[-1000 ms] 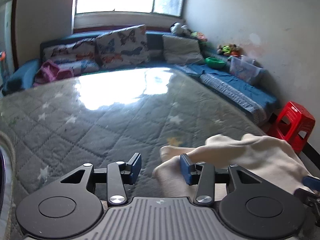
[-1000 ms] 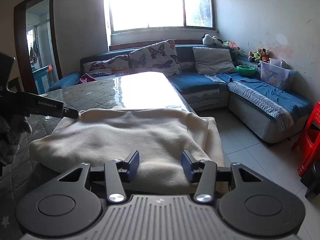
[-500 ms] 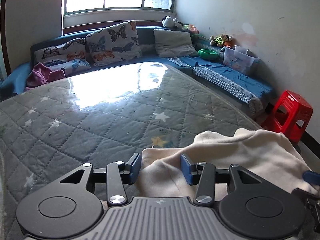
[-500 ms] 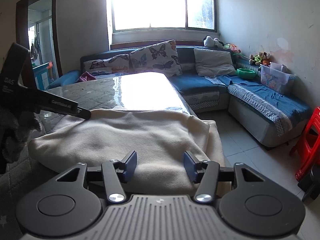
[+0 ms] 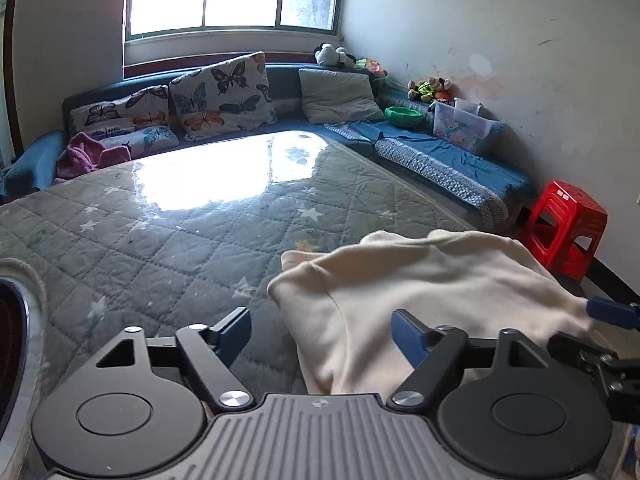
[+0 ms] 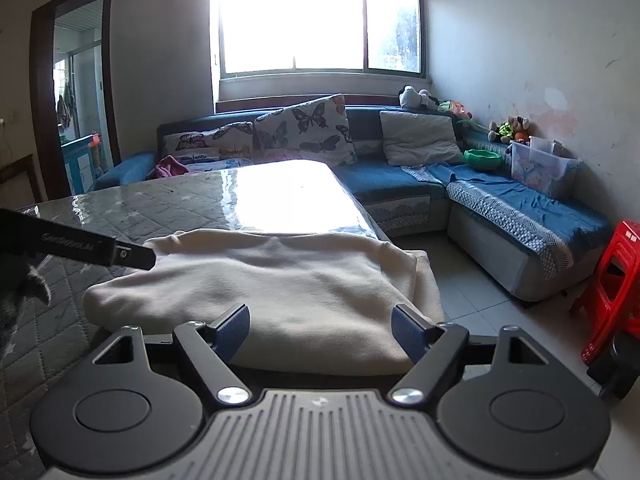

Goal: Fold clothes
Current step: 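Open both grippers and withdraw them from the folded shirt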

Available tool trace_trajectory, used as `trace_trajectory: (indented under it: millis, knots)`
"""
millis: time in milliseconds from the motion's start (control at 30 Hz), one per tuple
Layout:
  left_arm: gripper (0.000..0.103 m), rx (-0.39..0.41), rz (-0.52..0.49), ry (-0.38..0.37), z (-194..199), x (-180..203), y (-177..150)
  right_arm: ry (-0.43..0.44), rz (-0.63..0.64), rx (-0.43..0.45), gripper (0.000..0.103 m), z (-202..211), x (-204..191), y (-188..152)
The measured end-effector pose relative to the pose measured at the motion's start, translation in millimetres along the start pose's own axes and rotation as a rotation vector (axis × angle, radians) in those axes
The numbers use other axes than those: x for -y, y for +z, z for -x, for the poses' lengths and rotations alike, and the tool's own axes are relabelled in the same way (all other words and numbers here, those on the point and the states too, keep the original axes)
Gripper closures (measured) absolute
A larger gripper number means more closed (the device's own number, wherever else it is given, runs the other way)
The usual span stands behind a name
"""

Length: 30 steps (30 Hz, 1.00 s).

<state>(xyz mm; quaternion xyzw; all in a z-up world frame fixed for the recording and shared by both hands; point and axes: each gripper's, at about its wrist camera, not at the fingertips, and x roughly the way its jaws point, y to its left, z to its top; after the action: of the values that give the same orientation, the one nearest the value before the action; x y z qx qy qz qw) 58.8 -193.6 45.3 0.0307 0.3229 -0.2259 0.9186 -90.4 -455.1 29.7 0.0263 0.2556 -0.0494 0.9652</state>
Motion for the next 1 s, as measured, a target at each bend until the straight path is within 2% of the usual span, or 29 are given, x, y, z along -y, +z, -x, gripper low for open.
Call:
trace_trajectory:
  millis: [33, 333, 1000]
  knots:
    - [0.012, 0.003, 0.0, -0.006, 4.8, 0.6, -3.7, -0.001, 0.001, 0.002, 0.015, 2.4, -2.5, -1.4]
    - [0.0, 0.035, 0.021, -0.002, 42.9, -5.4, -31.1, -0.006, 0.013, 0.023, 0.0, 23.8, -24.5, -14.0]
    - [0.0, 0.04, 0.066, 0.002, 91.7, -15.0, -77.0, -0.02, -0.015, 0.013, 0.0, 46.0, -65.8, -38.2]
